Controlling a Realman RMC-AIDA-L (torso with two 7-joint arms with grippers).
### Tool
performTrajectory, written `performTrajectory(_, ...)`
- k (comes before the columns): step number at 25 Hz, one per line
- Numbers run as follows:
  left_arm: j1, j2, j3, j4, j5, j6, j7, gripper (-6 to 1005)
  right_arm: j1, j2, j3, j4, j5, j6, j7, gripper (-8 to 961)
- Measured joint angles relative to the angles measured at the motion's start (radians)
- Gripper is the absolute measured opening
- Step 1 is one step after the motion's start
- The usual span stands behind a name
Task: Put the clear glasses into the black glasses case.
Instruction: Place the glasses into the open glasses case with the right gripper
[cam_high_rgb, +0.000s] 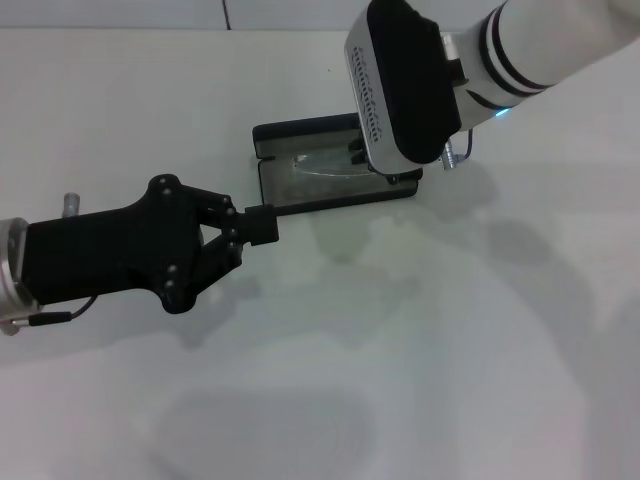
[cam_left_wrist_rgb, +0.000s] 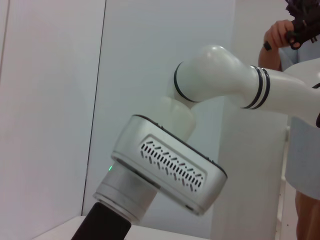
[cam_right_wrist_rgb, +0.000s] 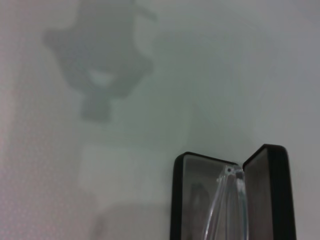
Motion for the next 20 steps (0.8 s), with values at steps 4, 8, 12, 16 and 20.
performTrajectory(4, -0.005, -0.002, 0.000, 0.000, 0.000, -0.005, 0.000, 37, -0.009, 0.000, -0.021, 0.008, -0.015, 0.034, 0.000, 94)
performTrajectory(8, -0.004, -0.003, 0.000, 0.000, -0.001, -0.009, 0.000, 37, -0.018, 0.000, -0.052, 0.016, -0.021, 0.085, 0.000, 95)
performTrajectory(12, -0.003, -0.003, 0.000, 0.000, -0.002, -0.010, 0.000, 37, -0.030, 0.000, -0.095, 0.016, -0.023, 0.131, -0.002, 96)
performTrajectory(16, -0.009, -0.003, 0.000, 0.000, -0.001, -0.010, 0.000, 37, -0.033, 0.000, -0.121, 0.016, -0.019, 0.138, -0.002, 97)
performTrajectory(20, -0.005, 0.000, 0.000, 0.000, 0.000, -0.010, 0.000, 38, -0.038, 0.000, -0.126, 0.016, -0.016, 0.153, -0.002, 98)
